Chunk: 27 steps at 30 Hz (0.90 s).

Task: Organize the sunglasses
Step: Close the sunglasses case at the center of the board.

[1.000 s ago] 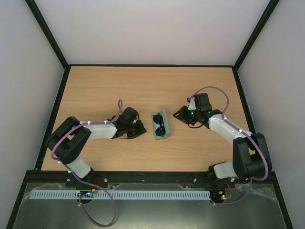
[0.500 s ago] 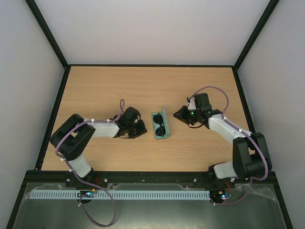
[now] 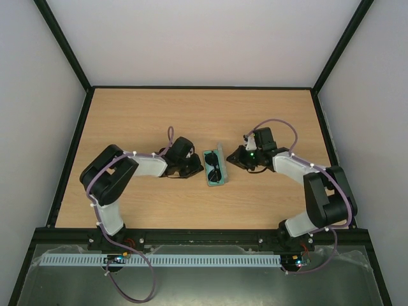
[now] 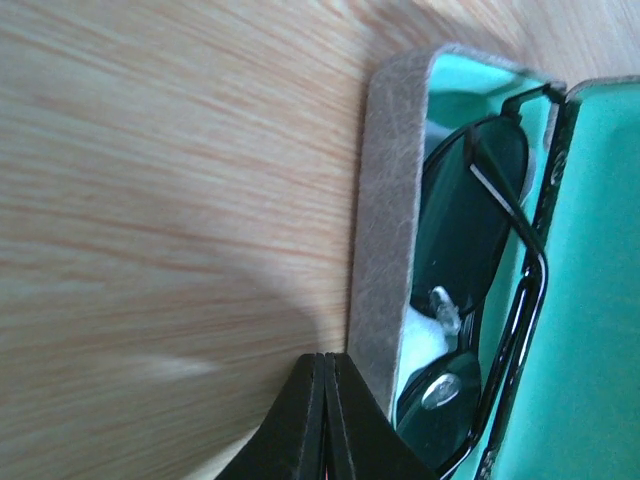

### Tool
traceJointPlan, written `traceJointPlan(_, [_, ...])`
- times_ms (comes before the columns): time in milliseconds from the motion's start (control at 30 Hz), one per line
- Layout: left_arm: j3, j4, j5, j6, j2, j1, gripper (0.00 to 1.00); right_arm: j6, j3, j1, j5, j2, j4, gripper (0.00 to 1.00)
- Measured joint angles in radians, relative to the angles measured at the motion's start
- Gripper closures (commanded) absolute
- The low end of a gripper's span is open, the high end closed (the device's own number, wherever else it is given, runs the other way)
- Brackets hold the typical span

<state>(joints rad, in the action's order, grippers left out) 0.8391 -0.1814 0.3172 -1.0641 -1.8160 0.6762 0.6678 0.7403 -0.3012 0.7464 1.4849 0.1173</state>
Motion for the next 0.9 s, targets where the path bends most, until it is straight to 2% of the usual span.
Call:
traceJointPlan(467, [0.031, -0.008, -0.003, 0.000, -0.028, 0.001, 0.98, 0.029, 0.035, -0.148, -0.031, 0.081, -0.039, 0.84])
traceJointPlan(767, [0.030, -0.020, -0.004, 0.001, -0.032, 0.013, 0.97, 0.029, 0.055, -0.179, -0.053, 0.118, -0.035, 0.83])
traceJointPlan(833, [0.019, -0.027, -0.003, 0.001, -0.026, 0.013, 0.92, 0.025, 0.063, -0.179, -0.068, 0.114, -0.019, 0.77])
traceJointPlan(900, [-0.008, -0.032, -0.004, 0.003, -0.005, 0.011, 0.79, 0.014, 0.072, -0.179, -0.092, 0.091, 0.014, 0.75])
